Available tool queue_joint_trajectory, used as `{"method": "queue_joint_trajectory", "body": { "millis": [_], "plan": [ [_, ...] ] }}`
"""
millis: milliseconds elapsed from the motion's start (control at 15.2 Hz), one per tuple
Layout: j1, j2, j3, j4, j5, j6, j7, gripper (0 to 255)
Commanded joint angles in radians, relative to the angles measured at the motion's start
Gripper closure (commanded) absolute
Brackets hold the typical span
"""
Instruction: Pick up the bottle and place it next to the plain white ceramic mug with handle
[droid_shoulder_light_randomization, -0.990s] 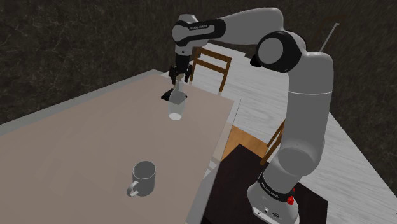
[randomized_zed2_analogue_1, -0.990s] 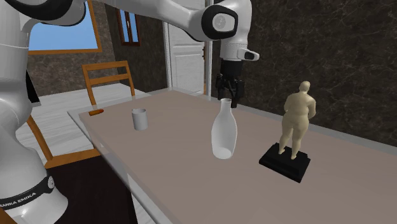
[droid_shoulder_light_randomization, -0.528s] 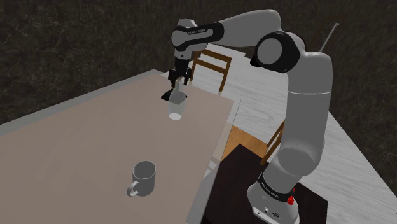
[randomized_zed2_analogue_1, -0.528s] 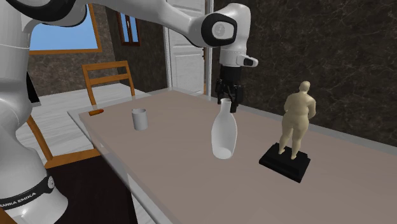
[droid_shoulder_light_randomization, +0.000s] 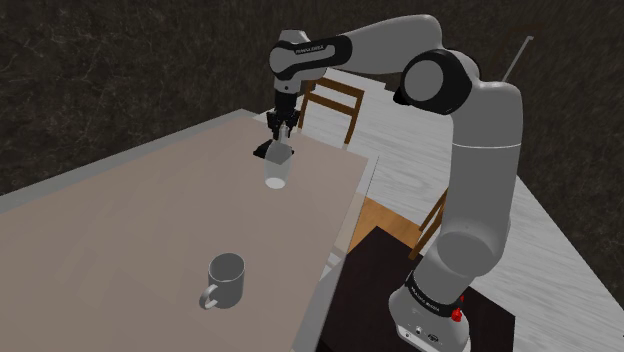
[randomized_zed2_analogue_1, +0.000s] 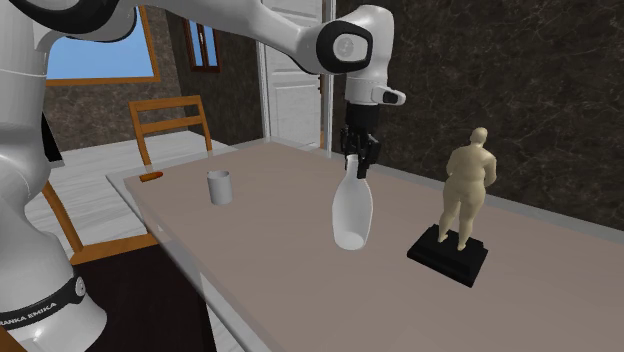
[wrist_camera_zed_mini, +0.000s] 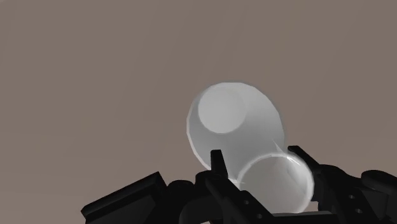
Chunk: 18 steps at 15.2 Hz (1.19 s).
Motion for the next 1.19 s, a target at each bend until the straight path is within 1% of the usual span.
{"method": "queue_joint_trajectory", "body": {
  "millis": [0, 264, 1122],
  "plan": [
    [0.000, 0.000, 0.000, 0.000, 0.000, 0.000, 0.000, 255],
    [0.000, 0.000, 0.000, 0.000, 0.000, 0.000, 0.000, 255],
    [-0.001, -0.016, -0.001, 0.151, -0.002, -0.167, 0.002, 255]
  ]
}}
